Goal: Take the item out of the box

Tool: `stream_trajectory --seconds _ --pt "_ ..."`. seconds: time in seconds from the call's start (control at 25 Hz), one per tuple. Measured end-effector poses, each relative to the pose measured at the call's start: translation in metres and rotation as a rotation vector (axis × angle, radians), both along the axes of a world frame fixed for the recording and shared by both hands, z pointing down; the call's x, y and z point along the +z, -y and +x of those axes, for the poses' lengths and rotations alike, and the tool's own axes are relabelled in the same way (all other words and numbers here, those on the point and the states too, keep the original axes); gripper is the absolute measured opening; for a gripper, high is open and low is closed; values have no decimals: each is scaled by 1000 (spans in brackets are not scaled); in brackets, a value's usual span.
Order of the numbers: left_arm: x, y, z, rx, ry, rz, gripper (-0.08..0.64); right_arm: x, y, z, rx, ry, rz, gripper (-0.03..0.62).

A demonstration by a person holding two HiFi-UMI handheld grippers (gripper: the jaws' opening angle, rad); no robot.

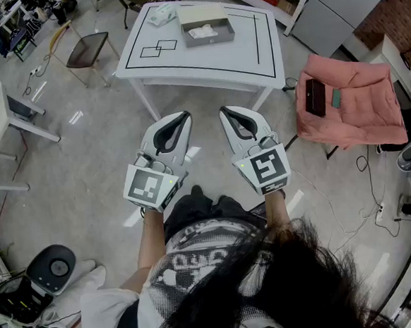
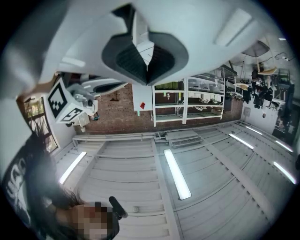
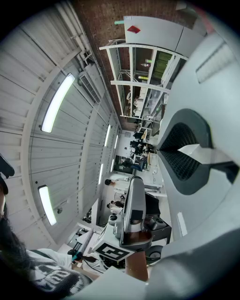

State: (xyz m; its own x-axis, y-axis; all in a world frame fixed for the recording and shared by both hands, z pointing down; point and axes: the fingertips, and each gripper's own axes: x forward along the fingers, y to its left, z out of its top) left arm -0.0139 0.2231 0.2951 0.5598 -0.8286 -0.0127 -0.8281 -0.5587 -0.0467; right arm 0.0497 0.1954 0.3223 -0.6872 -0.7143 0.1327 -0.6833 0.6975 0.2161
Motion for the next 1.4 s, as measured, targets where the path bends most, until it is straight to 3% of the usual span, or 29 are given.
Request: stream_trajectory --seconds 0.76,1.12,1.4 --pt "11 53 -58 39 -8 10 0 13 45 -50 57 -5 -16 -3" --pt "29 69 -60 101 -36 -28 0 32 58 -47 116 -24 -70 -3" --pt "41 107 -67 92 -42 -65 0 42 93 -50 114 -30 -87 -3"
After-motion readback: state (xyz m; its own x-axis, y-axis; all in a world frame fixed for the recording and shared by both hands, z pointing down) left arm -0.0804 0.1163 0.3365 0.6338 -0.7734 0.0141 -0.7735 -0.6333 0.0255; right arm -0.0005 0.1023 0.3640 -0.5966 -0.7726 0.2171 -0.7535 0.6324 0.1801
